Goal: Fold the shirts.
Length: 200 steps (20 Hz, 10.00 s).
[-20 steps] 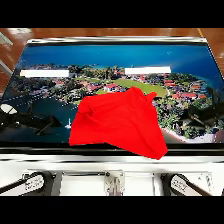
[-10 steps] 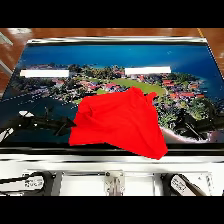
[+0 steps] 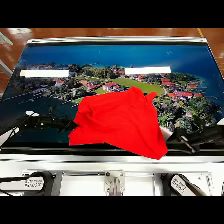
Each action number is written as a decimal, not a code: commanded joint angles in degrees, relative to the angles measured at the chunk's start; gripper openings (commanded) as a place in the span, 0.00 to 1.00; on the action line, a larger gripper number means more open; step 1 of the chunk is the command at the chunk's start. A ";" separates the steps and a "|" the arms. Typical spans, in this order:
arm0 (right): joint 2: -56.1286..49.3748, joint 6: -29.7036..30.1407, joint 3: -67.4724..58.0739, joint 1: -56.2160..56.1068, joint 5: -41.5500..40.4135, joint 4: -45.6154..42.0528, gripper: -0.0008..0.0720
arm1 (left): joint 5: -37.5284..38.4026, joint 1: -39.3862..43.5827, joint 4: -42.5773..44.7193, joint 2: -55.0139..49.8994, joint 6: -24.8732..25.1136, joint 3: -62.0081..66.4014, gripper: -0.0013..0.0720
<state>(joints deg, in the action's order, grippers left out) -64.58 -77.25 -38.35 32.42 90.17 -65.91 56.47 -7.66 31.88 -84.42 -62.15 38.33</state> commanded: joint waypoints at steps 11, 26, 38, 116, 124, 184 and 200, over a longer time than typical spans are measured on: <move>0.02 1.42 16.33 -2.97 -23.06 7.52 0.81 | 4.48 0.17 -0.92 9.94 5.77 1.11 0.08; 24.17 11.69 -40.50 -11.93 -25.88 12.46 0.09 | -6.19 -2.49 0.61 35.71 2.16 53.07 0.07; 33.42 -2.29 -63.82 -11.93 -21.18 -3.98 0.09 | -4.52 -2.49 32.59 55.63 -15.13 63.54 0.07; -21.92 2.86 -4.15 -7.58 -30.84 21.29 0.78 | 7.69 -9.16 2.75 8.57 -0.50 4.22 0.08; -13.07 18.47 -17.25 -11.41 -19.43 32.20 0.09 | 11.91 -10.10 2.80 14.93 -0.39 22.29 0.07; -25.44 0.76 -29.27 -27.91 -48.50 -1.57 0.09 | 11.19 -1.53 21.29 -7.28 -10.27 36.35 0.07; -29.70 -1.60 -29.33 -27.45 -38.10 5.60 0.58 | 20.63 -2.12 34.60 -10.38 -18.75 36.48 0.68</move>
<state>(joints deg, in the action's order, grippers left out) -94.45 -79.26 -67.59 5.04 50.65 -64.07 75.26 -9.65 66.46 -94.74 -80.68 74.32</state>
